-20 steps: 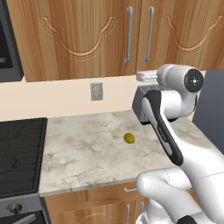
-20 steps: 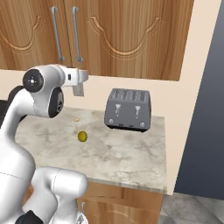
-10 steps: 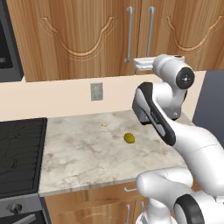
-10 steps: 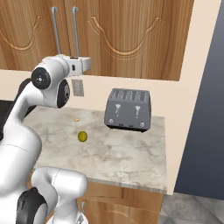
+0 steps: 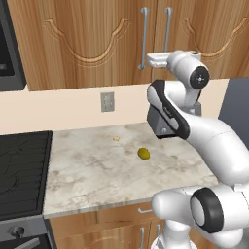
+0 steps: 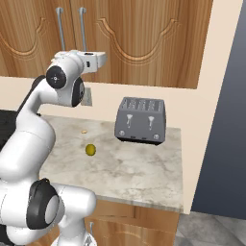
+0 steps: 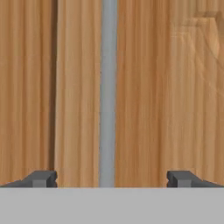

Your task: Pick the pan from the cabinet and place it on the stove. Then turn on the stove burner for the pan.

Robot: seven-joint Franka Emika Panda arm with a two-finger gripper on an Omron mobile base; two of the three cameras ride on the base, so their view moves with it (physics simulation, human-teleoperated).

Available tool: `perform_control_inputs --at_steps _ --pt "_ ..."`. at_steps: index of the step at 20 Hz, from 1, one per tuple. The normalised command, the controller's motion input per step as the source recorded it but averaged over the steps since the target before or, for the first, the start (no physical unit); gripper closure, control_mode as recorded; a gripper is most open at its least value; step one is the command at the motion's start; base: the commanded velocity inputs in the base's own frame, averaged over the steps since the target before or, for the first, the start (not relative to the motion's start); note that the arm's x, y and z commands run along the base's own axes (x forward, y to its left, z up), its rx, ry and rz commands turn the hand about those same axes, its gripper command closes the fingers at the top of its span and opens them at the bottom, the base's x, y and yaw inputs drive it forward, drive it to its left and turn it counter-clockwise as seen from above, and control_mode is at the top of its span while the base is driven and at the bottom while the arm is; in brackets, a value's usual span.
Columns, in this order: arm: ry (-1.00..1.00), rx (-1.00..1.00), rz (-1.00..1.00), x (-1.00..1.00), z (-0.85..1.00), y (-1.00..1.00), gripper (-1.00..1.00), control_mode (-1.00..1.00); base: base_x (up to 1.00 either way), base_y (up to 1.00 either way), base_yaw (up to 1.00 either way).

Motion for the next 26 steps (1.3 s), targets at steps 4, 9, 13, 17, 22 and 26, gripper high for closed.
perform_control_inputs --at_steps 4,9,13,17,22,26 --pt "-0.07 0.0 0.0 0.43 0.03 -0.04 -1.0 -1.0 0.0 0.0 0.0" --pt "-0.05 0.0 0.0 0.42 0.0 0.0 -1.0 -1.0 0.0 0.0 0.0" --pt "-0.02 0.0 0.0 0.37 0.0 0.0 -1.0 -1.0 0.0 0.0 0.0" --pt "0.0 0.0 0.0 0.42 0.0 0.0 -1.0 -1.0 0.0 0.0 0.0" --pt "0.0 0.0 0.0 0.27 0.0 0.07 1.0 -1.0 0.0 0.0 0.0" --pt "0.0 -0.01 0.0 0.01 -0.01 0.0 1.0 -1.0 0.0 0.0 0.0"
